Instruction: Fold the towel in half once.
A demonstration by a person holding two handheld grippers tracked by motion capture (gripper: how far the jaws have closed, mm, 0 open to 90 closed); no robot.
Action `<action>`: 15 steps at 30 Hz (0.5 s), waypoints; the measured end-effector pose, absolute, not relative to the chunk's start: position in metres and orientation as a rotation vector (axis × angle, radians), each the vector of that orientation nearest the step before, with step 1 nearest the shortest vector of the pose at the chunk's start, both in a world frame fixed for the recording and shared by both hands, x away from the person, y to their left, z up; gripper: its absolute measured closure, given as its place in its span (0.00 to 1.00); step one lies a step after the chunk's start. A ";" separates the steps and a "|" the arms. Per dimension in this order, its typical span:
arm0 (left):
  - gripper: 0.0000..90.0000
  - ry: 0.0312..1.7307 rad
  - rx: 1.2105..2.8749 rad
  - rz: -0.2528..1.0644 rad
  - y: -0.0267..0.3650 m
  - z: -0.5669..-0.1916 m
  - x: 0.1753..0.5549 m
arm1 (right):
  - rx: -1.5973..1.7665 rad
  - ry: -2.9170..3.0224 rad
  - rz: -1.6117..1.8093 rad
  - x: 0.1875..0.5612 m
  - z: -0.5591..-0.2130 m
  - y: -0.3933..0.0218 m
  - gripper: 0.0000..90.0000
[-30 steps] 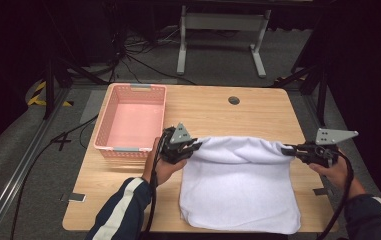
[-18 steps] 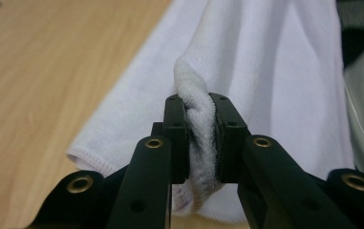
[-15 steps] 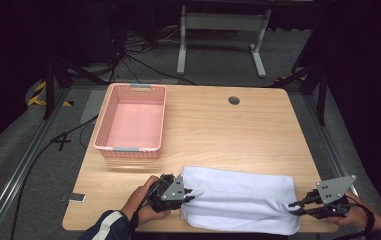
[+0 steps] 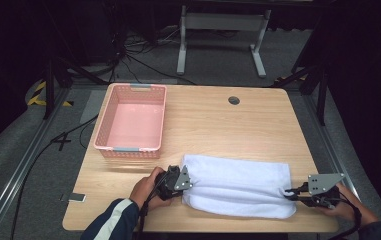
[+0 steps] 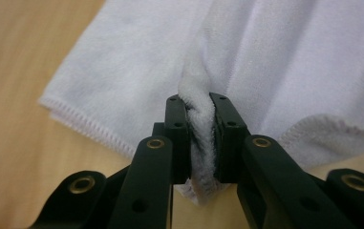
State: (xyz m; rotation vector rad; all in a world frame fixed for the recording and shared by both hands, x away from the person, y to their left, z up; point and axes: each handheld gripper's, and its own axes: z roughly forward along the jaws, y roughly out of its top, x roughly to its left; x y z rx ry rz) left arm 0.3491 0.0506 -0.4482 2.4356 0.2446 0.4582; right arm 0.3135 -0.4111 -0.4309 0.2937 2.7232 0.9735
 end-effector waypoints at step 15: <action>0.71 0.254 2.351 0.237 0.091 -0.442 0.317 | 0.113 2.891 1.066 0.280 -0.415 -0.420 0.77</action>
